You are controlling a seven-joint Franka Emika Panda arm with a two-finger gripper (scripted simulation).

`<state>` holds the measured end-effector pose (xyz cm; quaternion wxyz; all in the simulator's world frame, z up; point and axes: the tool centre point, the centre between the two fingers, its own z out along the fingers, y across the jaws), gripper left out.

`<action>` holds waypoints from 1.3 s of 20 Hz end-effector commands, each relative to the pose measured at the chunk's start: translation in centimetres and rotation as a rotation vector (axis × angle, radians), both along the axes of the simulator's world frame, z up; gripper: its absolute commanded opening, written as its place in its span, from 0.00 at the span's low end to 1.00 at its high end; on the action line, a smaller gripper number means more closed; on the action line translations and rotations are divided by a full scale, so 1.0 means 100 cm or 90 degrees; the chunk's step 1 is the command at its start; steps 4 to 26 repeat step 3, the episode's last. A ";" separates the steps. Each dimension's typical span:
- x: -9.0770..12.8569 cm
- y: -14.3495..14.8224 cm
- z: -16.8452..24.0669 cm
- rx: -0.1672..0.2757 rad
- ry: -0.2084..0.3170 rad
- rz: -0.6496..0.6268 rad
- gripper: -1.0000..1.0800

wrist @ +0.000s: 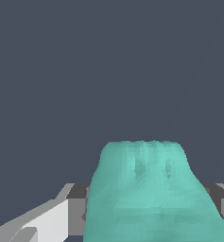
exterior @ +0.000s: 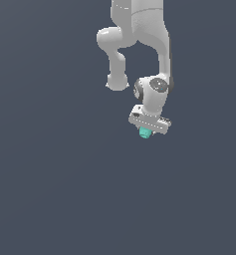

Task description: Pick up the object and move it to a goal position.

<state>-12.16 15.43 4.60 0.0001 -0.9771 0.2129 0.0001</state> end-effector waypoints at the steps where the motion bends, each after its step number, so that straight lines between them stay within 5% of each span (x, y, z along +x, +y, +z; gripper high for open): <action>1: -0.001 0.003 0.000 0.000 0.000 -0.001 0.00; 26: -0.001 0.003 0.000 0.000 0.000 -0.001 0.00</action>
